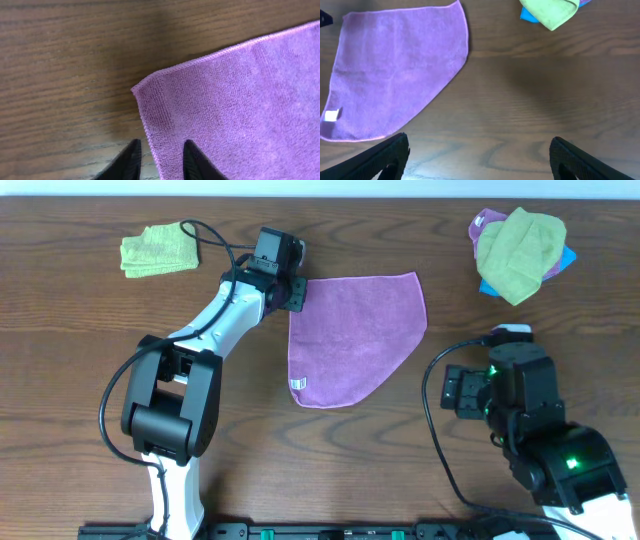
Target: Fold the cloth
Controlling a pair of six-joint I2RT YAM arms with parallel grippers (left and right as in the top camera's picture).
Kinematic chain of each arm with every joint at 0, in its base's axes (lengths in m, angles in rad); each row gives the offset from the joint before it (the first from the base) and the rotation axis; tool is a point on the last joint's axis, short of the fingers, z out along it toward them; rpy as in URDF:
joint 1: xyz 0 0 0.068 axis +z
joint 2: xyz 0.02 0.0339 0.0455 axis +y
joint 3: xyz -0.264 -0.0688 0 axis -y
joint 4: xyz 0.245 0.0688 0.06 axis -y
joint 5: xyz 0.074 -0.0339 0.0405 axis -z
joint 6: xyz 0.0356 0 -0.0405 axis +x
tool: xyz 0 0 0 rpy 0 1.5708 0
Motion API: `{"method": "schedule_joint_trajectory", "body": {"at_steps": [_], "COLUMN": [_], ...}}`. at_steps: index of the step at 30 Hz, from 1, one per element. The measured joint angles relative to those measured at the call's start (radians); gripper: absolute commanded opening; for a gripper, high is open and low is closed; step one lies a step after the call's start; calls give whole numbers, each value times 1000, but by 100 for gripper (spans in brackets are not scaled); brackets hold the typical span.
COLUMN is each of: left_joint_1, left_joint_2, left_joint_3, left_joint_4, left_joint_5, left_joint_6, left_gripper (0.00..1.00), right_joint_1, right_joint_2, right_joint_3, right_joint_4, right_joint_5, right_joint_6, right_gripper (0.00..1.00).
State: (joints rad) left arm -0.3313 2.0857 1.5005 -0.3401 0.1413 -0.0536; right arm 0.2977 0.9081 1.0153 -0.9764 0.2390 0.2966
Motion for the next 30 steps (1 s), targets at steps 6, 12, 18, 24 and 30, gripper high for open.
{"method": "schedule_joint_trajectory", "body": {"at_steps": [6, 12, 18, 24, 30], "left_joint_1": [-19, -31, -27, -26, -26], "left_joint_2": [0, 6, 57, 87, 97], "left_joint_3": [0, 1, 2, 2, 2], "left_joint_4": [60, 107, 108, 106, 113], "left_joint_5": [0, 2, 8, 9, 6], "left_joint_6": [-6, 2, 6, 6, 6], "left_gripper": [6, 5, 6, 6, 6], "right_joint_1": [-17, -23, -24, -24, -25], "right_joint_2": [4, 36, 54, 54, 54], "right_joint_3": [0, 0, 0, 0, 0], "right_joint_4": [13, 17, 30, 32, 32], "right_joint_5": [-22, -31, -35, -45, -61], "right_joint_6": [-24, -45, -58, -67, -67], "right_gripper": [90, 90, 94, 93, 94]}}
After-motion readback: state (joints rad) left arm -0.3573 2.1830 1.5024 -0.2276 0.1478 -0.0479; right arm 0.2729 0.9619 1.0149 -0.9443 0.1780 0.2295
